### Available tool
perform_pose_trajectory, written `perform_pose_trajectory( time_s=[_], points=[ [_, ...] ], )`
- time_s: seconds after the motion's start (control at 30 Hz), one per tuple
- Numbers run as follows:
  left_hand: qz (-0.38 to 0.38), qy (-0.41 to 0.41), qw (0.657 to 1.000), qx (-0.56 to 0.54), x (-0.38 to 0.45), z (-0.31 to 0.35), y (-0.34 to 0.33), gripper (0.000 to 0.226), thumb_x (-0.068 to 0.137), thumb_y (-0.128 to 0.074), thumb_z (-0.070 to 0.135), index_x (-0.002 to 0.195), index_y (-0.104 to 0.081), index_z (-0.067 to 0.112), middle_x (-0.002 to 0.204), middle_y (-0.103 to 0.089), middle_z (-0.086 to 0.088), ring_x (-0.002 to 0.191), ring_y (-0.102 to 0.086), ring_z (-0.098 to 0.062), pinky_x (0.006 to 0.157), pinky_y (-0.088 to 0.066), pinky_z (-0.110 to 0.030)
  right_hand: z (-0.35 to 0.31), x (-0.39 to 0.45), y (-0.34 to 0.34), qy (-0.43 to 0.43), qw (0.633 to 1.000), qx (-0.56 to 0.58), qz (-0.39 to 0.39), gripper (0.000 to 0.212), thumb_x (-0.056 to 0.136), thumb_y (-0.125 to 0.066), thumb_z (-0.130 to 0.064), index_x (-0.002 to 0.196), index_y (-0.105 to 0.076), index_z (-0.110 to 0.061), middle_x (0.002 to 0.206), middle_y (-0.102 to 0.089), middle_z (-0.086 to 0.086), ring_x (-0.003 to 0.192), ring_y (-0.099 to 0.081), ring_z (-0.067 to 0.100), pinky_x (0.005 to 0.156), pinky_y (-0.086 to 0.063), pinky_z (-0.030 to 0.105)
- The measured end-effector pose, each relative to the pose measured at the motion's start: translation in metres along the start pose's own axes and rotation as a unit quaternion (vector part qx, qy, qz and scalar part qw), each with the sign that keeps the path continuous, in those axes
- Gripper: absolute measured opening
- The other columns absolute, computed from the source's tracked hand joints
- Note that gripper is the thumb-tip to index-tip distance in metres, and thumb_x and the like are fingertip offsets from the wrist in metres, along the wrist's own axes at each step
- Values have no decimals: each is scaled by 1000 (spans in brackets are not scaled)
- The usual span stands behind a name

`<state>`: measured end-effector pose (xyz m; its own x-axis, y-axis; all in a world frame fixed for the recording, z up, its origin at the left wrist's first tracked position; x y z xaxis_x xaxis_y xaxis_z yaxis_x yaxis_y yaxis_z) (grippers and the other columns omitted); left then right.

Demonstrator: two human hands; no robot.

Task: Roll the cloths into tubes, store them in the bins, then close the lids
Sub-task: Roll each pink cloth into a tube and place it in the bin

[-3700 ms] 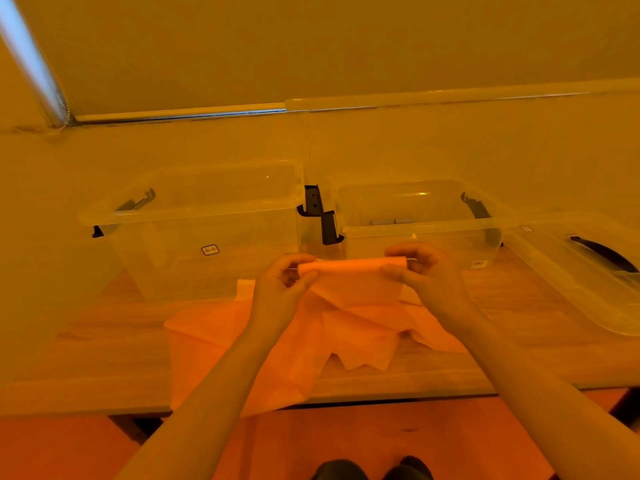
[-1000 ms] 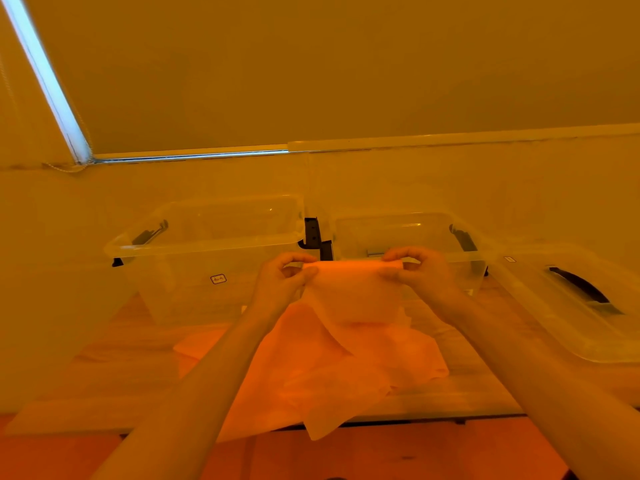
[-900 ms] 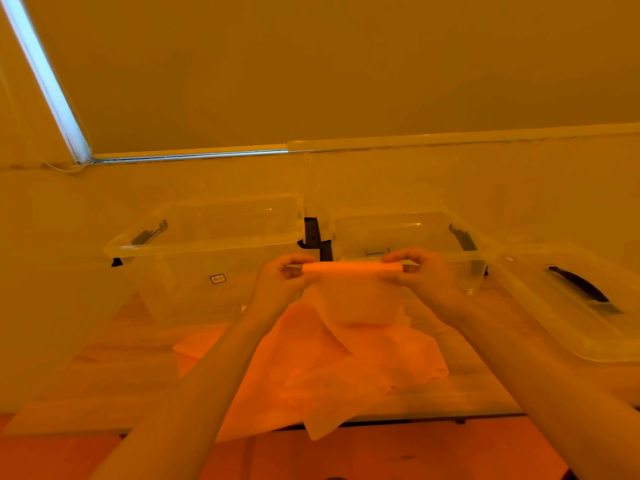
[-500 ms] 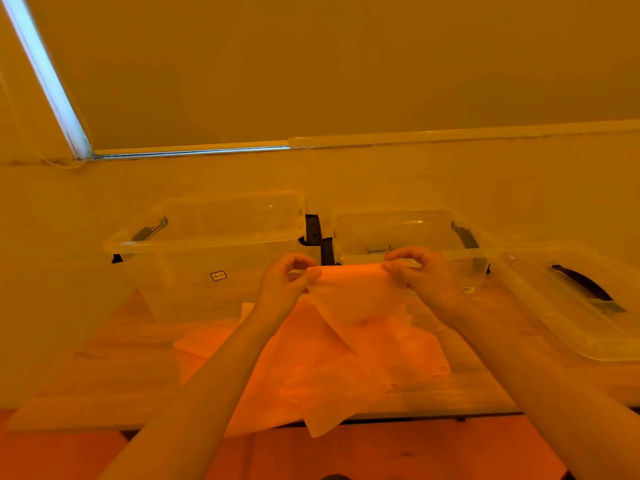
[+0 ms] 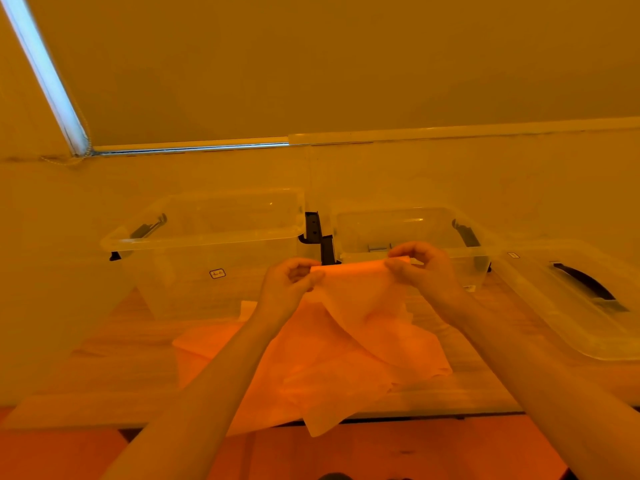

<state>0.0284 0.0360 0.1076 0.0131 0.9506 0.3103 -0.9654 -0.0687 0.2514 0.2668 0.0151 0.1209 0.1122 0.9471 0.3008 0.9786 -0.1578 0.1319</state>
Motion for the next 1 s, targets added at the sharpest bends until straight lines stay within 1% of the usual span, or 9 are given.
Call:
perform_pose_trajectory(
  time_s=[0.13, 0.2, 0.33, 0.47, 0.57, 0.7, 0.77, 0.9, 1.0],
  points=[
    [28, 3, 999, -16, 0, 0, 0, 13, 86, -68, 20, 96, -62, 28, 91, -68, 6, 81, -66, -9, 63, -55, -18, -4, 0, 0, 11, 1000, -14, -16, 25, 79, -73, -4, 100, -66, -15, 104, -62, -6, 87, -62, 6, 60, -51, 13],
    [33, 0, 999, -15, 0, 1, -1, 10, 87, -66, 20, 95, -63, 25, 92, -69, 3, 79, -67, -11, 63, -56, -18, -6, 0, 0, 14, 1000, -17, -22, 22, 79, -74, -6, 96, -66, -17, 99, -64, -4, 85, -63, 8, 60, -51, 14],
    [29, -15, 999, -8, -1, 7, -2, 12, 88, -66, 20, 99, -66, 24, 97, -65, 9, 81, -64, -9, 65, -54, -18, -7, 1, 2, 14, 999, -15, -27, 14, 81, -72, -9, 91, -65, -17, 94, -66, -1, 74, -66, 5, 60, -52, 15],
    [23, -21, 999, 28, 0, 7, -4, 19, 82, -73, 18, 98, -65, 25, 98, -66, 5, 87, -63, -11, 72, -55, -26, -7, 1, 2, 14, 999, -22, -29, 11, 83, -71, -11, 92, -65, -15, 93, -67, 0, 74, -67, 4, 60, -52, 15],
    [21, -24, 999, 28, 0, 6, -4, 17, 83, -72, 18, 94, -64, 28, 101, -67, 1, 90, -64, -16, 76, -57, -32, -10, 0, 2, 22, 999, -20, -15, 14, 82, -71, -7, 94, -66, -12, 96, -65, -3, 77, -64, 3, 59, -51, 13],
    [29, -17, 999, 19, 0, 7, -3, 16, 84, -70, 18, 96, -64, 27, 98, -66, 4, 84, -64, -10, 64, -54, -19, -12, -1, 0, 43, 998, -45, -15, 22, 78, -73, -3, 95, -66, -15, 98, -64, -5, 85, -60, 3, 60, -50, 10],
    [37, -15, 999, 16, -1, 7, -2, 15, 84, -70, 17, 97, -65, 23, 94, -66, 5, 80, -64, -7, 59, -53, -15, -12, -1, 0, 42, 998, -39, -15, 22, 79, -73, -3, 93, -66, -18, 97, -65, -4, 86, -61, 7, 61, -51, 13],
    [43, -23, 999, 3, 0, 8, -2, 13, 84, -70, 17, 97, -66, 21, 93, -67, 3, 82, -64, -8, 57, -51, -12, -15, 0, 0, 42, 998, -48, -13, 19, 82, -72, -8, 92, -65, -22, 97, -63, -7, 88, -61, 8, 61, -53, 16],
    [53, -27, 998, 7, 2, 10, -1, 15, 85, -70, 18, 100, -67, 19, 90, -66, 9, 77, -61, 4, 59, -49, -7, -18, 1, 1, 46, 997, -53, -16, 20, 81, -72, -7, 93, -65, -21, 97, -63, -7, 87, -60, 5, 61, -52, 15]
  ],
)
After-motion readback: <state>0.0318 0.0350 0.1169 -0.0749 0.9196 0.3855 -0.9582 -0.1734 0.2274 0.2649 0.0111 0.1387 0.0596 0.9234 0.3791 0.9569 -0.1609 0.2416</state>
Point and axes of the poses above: each hand's wrist, its own x-axis towards the middle knuckle, its own y-axis out of the back of the hand, z = x × y, the point moved 4 cm from there along x, towards the middle knuckle
